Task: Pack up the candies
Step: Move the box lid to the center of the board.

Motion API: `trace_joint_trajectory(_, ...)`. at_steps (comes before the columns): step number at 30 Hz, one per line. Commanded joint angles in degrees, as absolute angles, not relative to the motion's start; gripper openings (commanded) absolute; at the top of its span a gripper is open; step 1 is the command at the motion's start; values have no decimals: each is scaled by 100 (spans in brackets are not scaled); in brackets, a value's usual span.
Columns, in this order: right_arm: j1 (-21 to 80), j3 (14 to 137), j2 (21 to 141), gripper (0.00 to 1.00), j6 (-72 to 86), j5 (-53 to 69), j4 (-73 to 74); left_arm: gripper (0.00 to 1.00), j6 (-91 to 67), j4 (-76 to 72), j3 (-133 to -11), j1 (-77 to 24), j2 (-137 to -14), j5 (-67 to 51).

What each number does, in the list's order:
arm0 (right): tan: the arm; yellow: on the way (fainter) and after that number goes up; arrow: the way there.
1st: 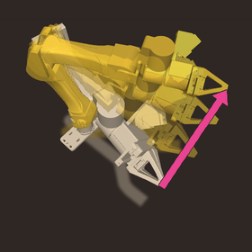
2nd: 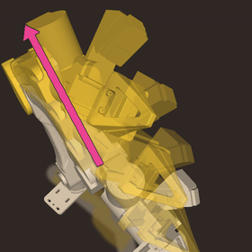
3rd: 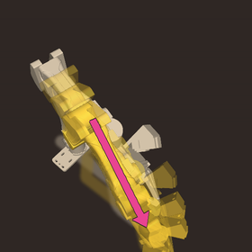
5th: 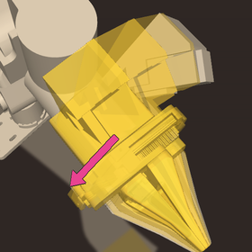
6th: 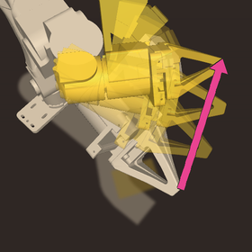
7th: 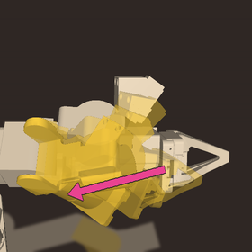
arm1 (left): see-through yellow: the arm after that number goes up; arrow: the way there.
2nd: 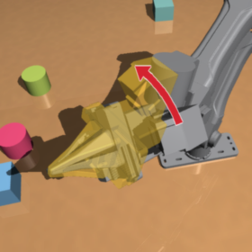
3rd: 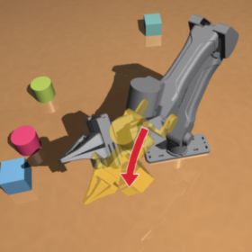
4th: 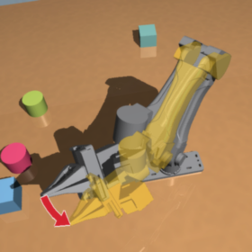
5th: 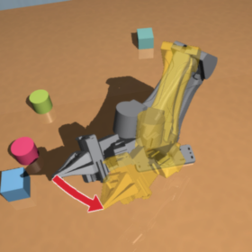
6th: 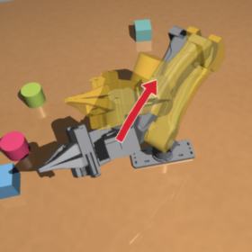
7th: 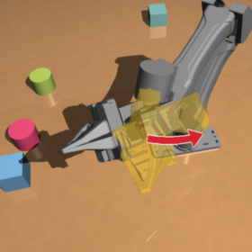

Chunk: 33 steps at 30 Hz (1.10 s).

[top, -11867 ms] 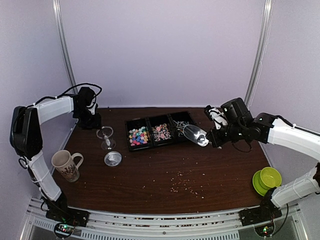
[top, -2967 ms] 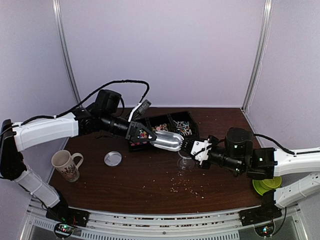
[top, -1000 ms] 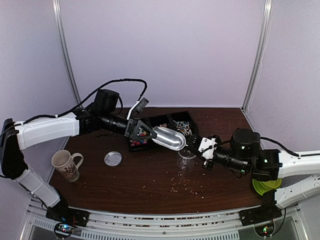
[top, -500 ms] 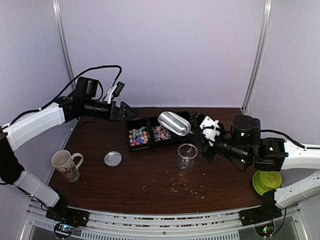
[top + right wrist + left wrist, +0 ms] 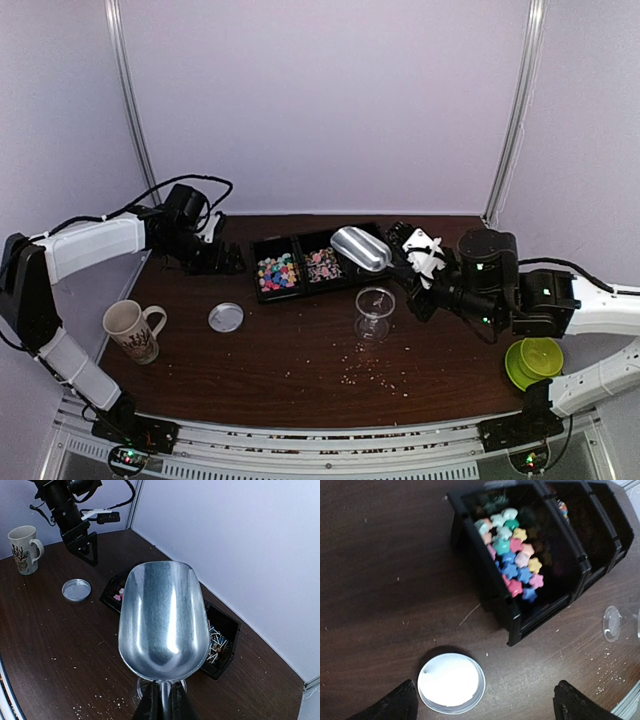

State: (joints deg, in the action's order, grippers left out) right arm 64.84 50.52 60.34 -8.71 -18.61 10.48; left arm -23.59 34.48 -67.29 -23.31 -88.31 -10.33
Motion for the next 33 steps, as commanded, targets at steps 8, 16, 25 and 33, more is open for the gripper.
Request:
trace_joint_trajectory(8,6378,5094,5647,0,-790,-2137,1050,98,-2930,2667,-5808,-2912,-9098,-1185)
trace_joint_trajectory(16,6339,5191,5669,0,-765,-2047,1091,98,-2906,2499,-5746,-3358,-9713,-1185)
trace_joint_trajectory(25,6330,5229,5722,0,-796,-2035,1117,98,-2857,2505,-5771,-3570,-10028,-1130)
trace_joint_trajectory(33,6324,5300,5748,0,-827,-2050,1159,98,-2675,2656,-5923,-4164,-10286,-1635)
